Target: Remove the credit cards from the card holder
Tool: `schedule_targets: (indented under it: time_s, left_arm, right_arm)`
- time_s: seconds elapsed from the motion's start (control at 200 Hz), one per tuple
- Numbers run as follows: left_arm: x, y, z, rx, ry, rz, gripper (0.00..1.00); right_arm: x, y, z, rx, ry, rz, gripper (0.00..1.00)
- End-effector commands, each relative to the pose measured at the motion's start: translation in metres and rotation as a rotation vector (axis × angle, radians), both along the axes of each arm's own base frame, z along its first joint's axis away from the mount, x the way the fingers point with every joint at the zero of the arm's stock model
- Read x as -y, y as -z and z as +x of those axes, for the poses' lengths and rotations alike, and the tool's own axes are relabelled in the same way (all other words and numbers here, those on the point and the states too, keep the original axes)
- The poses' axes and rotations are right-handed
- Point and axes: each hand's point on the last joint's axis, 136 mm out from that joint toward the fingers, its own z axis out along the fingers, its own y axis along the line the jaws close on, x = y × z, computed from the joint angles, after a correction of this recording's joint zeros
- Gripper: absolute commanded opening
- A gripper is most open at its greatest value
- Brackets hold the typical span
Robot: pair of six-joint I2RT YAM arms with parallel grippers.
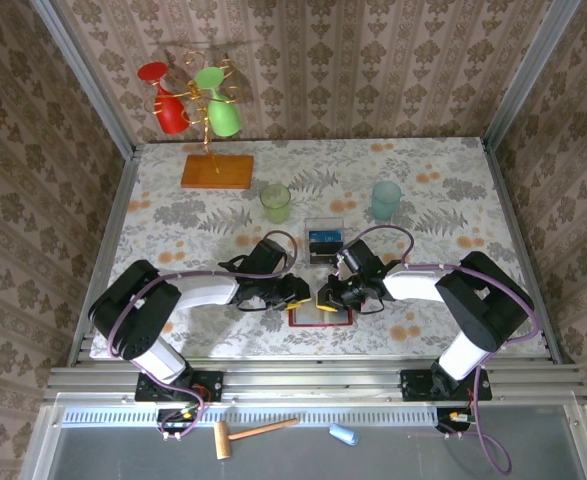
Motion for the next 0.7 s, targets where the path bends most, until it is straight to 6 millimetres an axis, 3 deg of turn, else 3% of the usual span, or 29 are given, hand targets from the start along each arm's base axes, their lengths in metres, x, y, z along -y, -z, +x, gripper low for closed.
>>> schedule_targets:
  time_s: [0.0, 0.695]
  left_arm:
    - [0.005, 0.002, -0.004, -0.023, 0.007, -0.006, 0.33]
    - [0.002, -0.001, -0.033, -0.063, 0.010, -0.035, 0.34]
  right_arm:
    - [0.011, 0.013, -0.008, -0.033, 0.016, -0.038, 0.09]
    - [0.015, 0.016, -0.007, -0.046, 0.037, -0.031, 0.09]
